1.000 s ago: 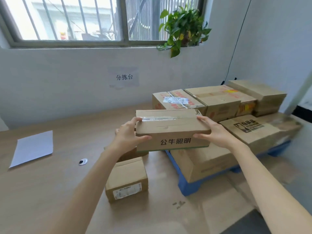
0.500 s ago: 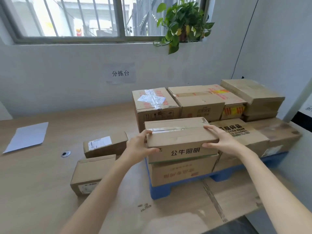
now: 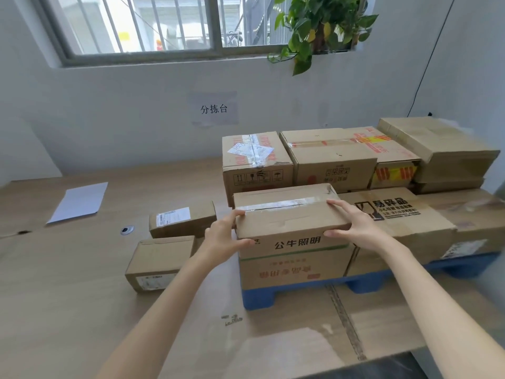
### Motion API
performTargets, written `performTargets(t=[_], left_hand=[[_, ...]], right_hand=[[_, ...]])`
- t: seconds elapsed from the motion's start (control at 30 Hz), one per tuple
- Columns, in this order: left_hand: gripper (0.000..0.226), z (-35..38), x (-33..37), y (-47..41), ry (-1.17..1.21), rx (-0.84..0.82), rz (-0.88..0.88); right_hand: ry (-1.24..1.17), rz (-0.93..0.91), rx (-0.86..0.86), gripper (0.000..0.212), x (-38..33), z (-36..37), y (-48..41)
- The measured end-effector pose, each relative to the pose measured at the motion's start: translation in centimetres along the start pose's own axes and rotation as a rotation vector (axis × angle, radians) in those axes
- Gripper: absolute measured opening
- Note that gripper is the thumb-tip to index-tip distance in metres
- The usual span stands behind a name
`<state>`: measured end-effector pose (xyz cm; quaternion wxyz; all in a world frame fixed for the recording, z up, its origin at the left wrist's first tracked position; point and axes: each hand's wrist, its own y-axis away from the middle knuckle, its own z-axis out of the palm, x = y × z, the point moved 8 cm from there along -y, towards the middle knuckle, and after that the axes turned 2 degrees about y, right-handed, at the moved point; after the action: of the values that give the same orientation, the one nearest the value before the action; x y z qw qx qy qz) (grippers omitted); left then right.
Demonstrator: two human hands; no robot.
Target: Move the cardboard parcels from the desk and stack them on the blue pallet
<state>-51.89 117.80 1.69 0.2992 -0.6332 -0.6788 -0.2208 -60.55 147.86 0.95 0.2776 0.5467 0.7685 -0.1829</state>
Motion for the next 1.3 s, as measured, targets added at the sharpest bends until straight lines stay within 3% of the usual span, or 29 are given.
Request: performTargets(t=[0.23,0.87,1.07,1.3], left_hand=[[0.076,0.3,-0.3,-0.6,0.011,-0.022,-0.025],[0.068,0.0,-1.0,-0.5,0.028,-0.043,0.105],[0.072,0.1,-1.5,-0.5,0.049,-0.058,0.113],[0.057,-4.6,-2.2,-1.6,0.034,0.004,0.069]], right_hand=[[-0.016,-0.017,0.048,0.084,-0.2,0.2,-0.2],[0.051,0.038,0.081,0.086,-1.4,-0.4,0.9],[0.038,0.105,0.032,0.099,-2.1,-0.2,1.2],[0.000,-0.074,0.258,0.076,-10.8,-2.5,-0.4]])
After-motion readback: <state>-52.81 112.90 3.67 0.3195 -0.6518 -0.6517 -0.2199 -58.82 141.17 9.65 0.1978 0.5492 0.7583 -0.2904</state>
